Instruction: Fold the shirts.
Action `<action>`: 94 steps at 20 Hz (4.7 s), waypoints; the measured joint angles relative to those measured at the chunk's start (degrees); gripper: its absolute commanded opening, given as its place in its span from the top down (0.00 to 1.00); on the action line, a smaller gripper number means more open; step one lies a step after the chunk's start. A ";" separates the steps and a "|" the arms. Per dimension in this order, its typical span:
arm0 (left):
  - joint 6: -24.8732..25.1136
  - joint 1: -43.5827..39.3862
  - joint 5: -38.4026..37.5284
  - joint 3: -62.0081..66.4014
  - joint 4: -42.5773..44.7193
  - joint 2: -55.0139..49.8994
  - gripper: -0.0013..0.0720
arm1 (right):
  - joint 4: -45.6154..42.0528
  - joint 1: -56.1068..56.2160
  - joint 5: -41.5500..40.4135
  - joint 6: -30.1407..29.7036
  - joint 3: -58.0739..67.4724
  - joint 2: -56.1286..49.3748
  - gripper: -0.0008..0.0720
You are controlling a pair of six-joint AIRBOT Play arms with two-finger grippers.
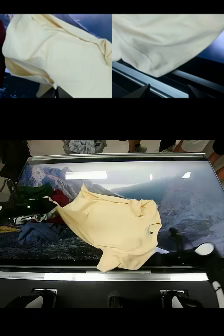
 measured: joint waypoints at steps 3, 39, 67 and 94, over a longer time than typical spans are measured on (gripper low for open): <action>0.00 0.00 0.11 -1.38 0.02 0.00 0.94 | 6.29 8.33 -10.45 3.41 -7.43 0.00 0.16; -12.09 4.15 -9.86 44.04 13.31 10.69 0.94 | -69.48 25.16 -0.02 12.48 80.37 3.91 0.94; -4.31 1.42 -25.03 33.44 7.96 -44.06 0.94 | -35.78 8.09 7.19 -1.38 75.32 -53.48 0.93; -1.40 3.23 -20.09 -20.74 11.08 -12.35 0.36 | -26.86 -7.74 26.05 -2.38 59.78 -40.52 0.31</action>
